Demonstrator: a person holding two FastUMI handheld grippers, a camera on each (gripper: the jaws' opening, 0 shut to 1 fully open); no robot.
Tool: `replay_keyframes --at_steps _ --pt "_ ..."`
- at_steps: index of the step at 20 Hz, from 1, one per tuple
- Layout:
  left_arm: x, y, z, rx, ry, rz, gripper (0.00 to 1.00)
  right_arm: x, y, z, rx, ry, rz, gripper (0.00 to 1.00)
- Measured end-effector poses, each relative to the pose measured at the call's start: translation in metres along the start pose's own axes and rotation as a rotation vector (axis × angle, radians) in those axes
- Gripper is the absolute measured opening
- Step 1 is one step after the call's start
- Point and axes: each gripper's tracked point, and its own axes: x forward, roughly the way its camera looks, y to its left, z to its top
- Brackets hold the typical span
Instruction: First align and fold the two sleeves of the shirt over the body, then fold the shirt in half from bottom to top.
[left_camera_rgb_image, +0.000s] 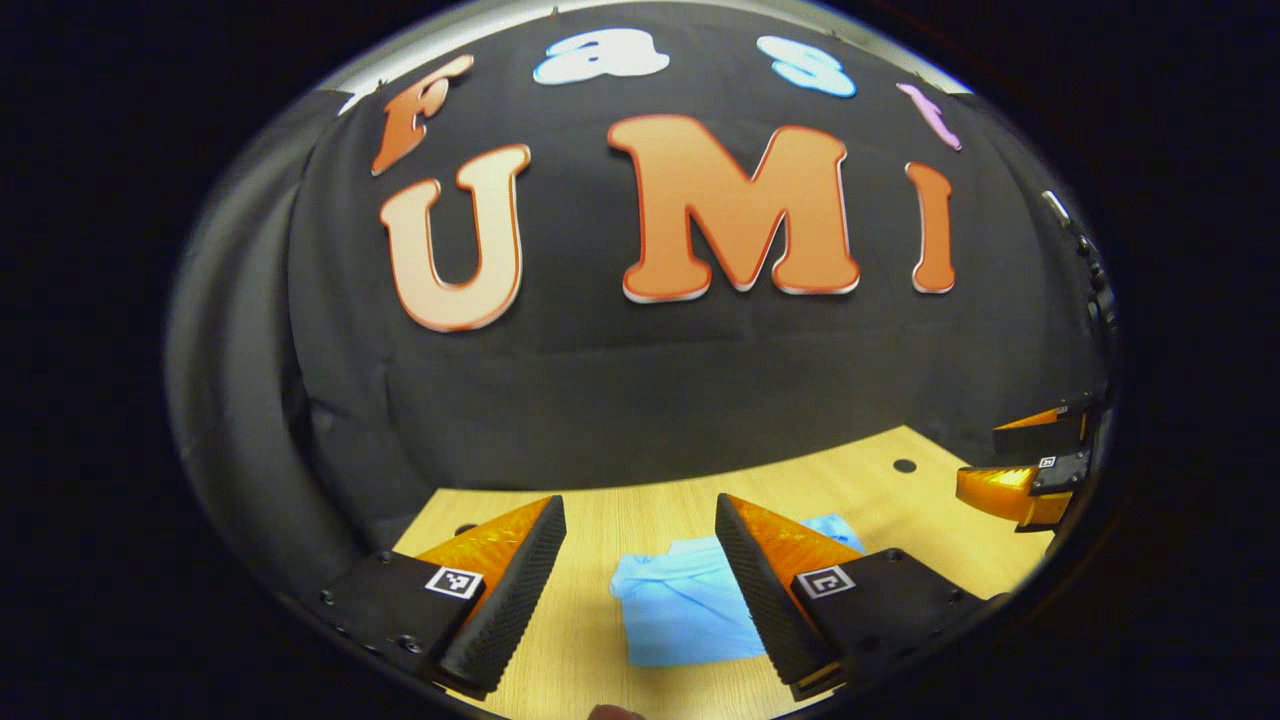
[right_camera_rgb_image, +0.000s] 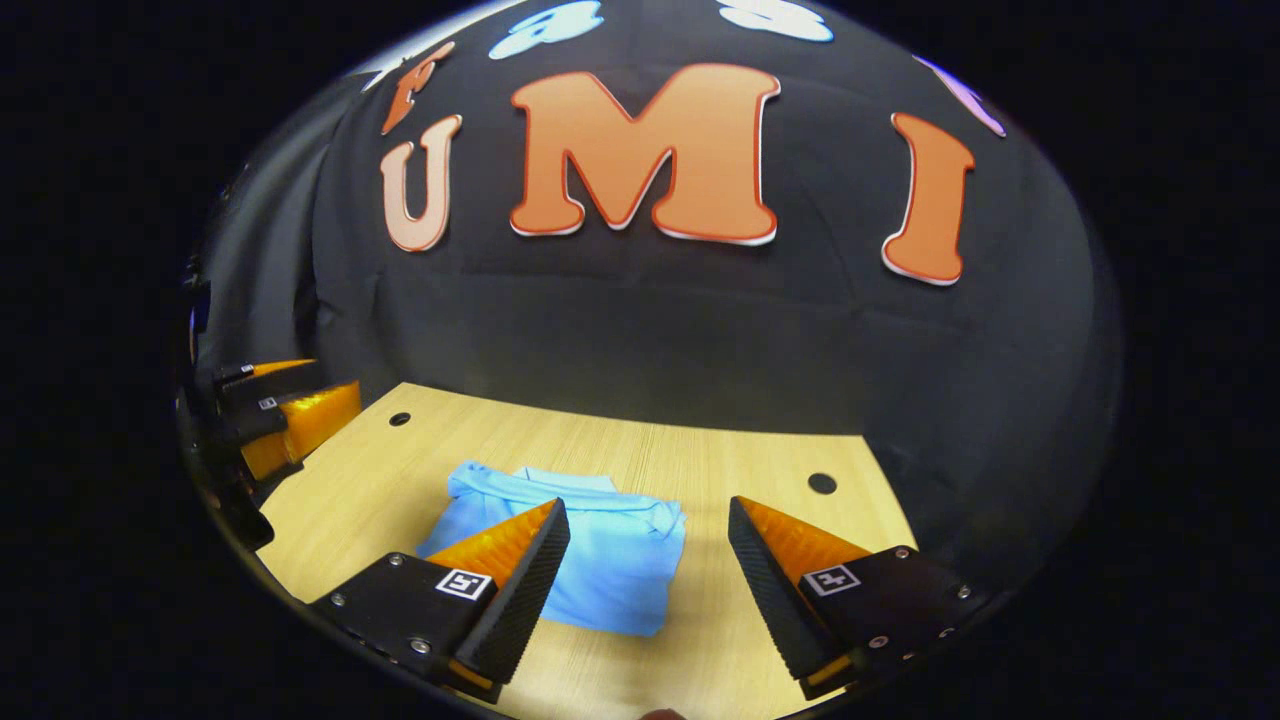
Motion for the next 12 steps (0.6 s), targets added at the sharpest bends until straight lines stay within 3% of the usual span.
replay_keyframes --at_steps 6,12 --pt "-0.082 -0.015 0.060 0.026 -0.220 0.018 0.97 -0.074 0.003 0.034 -0.047 -0.227 -0.009 0.97" --pt "-0.139 -0.006 0.070 0.045 -0.286 0.069 1.00 -0.124 0.016 0.034 -0.056 -0.276 0.006 0.98"
